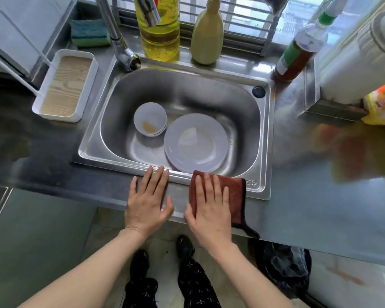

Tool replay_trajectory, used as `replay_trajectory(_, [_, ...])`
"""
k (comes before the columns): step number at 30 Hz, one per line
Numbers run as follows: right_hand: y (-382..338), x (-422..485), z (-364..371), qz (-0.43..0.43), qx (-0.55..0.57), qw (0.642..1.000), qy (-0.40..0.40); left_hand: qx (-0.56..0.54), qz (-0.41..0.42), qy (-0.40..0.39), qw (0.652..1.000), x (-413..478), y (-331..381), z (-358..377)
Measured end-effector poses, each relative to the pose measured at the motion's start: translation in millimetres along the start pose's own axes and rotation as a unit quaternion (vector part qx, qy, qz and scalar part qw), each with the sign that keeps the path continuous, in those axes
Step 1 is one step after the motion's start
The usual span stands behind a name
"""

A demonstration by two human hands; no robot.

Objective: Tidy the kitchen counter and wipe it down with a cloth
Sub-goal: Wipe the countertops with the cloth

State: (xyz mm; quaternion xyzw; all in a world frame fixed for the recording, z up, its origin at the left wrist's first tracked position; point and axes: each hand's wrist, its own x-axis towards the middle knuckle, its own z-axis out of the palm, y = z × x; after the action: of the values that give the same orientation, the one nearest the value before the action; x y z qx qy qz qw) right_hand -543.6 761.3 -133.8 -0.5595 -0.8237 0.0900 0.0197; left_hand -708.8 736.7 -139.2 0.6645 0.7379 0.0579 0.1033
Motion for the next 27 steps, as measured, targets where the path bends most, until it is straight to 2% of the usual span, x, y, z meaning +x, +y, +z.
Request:
replay_trajectory(2, [16, -3, 0, -0.016, -0.015, 1.0, 0.006, -0.023, 0.006, -0.01, 1.0, -1, -1, -5])
replay_trajectory(3, [22, -5, -1, 0.012, -0.021, 1.0, 0.013, -0.04, 0.015, -0.009, 0.999, -2, -4, -9])
replay_trajectory(7, [8, -5, 1, 0.214, 0.002, 0.976, 0.029, -0.072, 0.019, 0.017, 0.997, -18, -47, -35])
replay_trajectory(10, [-39, 14, 2, 0.281, 0.034, 0.959, 0.031, -0.058, -0.04, 0.016, 0.997, -32, -104, -49])
replay_trajectory(12, [-83, 25, 7, 0.233, 0.026, 0.972, 0.016, -0.047, -0.082, 0.002, 0.996, -39, -139, -56])
replay_trajectory(15, [-145, 29, 19, 0.027, 0.001, 1.0, -0.016, -0.034, -0.11, -0.01, 0.993, -47, -178, -62])
replay_trajectory(17, [-151, 33, 24, -0.077, -0.013, 0.997, -0.013, -0.036, -0.113, -0.009, 0.993, -50, -201, -64])
replay_trajectory(18, [-146, 34, 24, -0.091, -0.025, 0.995, -0.011, -0.041, -0.116, -0.006, 0.992, -50, -213, -66])
replay_trajectory(20, [-131, 32, 23, -0.043, -0.037, 0.998, -0.002, -0.051, -0.127, 0.006, 0.991, -50, -236, -70])
replay_trajectory(24, [-153, 40, 24, 0.195, 0.004, 0.981, 0.021, -0.051, -0.165, 0.011, 0.985, -55, -283, -79])
replay_trajectory(25, [-170, 46, 25, 0.22, 0.018, 0.975, 0.02, -0.045, -0.161, 0.001, 0.986, -57, -292, -82])
replay_trajectory(27, [-209, 60, 29, 0.191, 0.024, 0.981, 0.017, -0.021, -0.134, -0.033, 0.99, -61, -305, -85])
